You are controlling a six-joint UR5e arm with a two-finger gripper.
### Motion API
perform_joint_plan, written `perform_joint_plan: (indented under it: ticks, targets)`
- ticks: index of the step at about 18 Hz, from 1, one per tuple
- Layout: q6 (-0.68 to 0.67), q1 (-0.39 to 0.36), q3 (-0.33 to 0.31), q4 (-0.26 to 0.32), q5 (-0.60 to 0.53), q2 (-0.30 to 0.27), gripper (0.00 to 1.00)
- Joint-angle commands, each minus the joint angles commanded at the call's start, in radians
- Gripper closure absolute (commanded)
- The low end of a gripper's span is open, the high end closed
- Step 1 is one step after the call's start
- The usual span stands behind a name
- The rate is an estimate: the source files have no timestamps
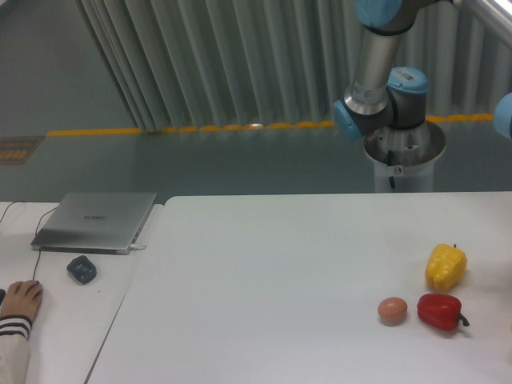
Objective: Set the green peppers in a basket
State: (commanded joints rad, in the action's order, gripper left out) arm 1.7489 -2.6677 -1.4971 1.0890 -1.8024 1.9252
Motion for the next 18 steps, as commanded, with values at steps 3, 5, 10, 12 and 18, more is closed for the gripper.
perform_joint_plan:
  ticks: [3,5,10,12,18]
  targets:
    - [-0.120,0.045,0.000,0.069,0.058,-0.028,0.00]
    - [-0.146,0.051,0.000,0.130,0.116,-0.040,0.00]
    - [-0.262,0.078,0.000,0.279,0.233,-0.086,0.00]
    - [-0.266,0.081,0.000,0.316,0.233,-0.098,0.00]
    - [-0.410,0.117,-0.002,0.344,0.235,-0.103,0.00]
